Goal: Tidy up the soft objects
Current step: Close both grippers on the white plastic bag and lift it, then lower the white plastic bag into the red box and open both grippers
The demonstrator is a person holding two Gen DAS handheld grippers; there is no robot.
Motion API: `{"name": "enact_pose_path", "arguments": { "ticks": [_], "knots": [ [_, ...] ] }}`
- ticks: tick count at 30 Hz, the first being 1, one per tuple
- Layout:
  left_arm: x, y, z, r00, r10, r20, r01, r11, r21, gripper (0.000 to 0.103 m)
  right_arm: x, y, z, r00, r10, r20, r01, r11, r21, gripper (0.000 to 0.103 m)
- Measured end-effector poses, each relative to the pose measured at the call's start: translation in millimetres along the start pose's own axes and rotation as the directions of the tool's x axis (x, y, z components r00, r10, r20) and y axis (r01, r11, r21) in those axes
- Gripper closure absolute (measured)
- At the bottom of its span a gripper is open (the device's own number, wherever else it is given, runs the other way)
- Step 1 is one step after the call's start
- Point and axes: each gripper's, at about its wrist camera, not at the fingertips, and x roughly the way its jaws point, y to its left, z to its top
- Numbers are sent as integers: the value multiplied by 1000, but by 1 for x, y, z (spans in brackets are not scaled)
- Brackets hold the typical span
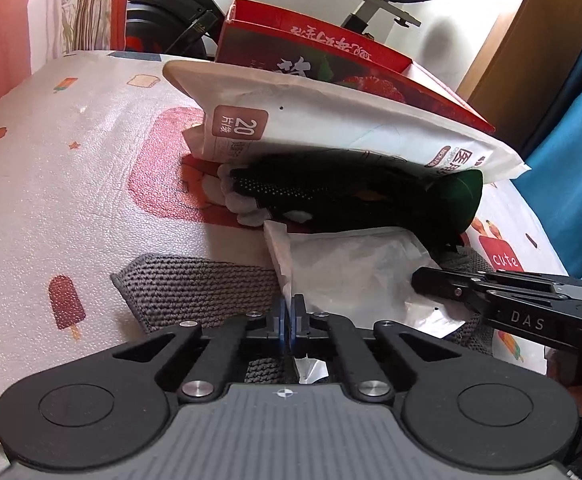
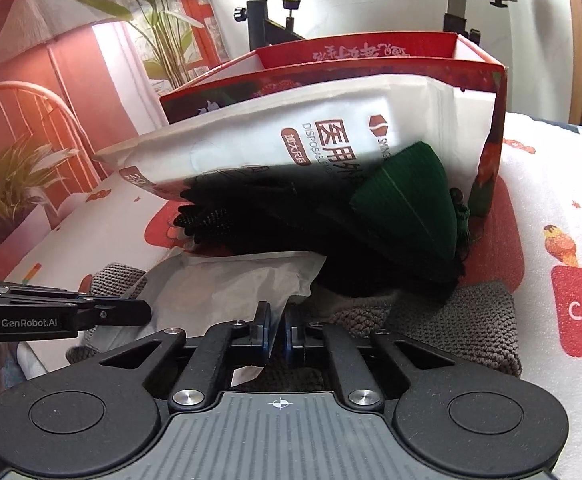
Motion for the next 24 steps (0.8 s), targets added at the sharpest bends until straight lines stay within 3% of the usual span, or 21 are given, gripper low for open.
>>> {"name": "enact_pose_path", "arguments": {
  "ticks": [8,15,20,24],
  "knots": [
    [-28,-7,7,997,-2,72,1,1000,14,100,-24,8,8,998,24,54,-23,1000,-14,97],
    [-70,-19,20,984,-16,178,7,999,51,100,-58,19,23,990,46,134,-41,998,-43,97],
    [-93,-33,37,970,-38,239,11,994,113,100,-84,30,42,979,52,197,-35,996,-88,97],
    [-95,-39,57,968,-74,242,43,991,128,100,-92,28,63,974,44,221,-20,994,-109,97]
  ]
}}
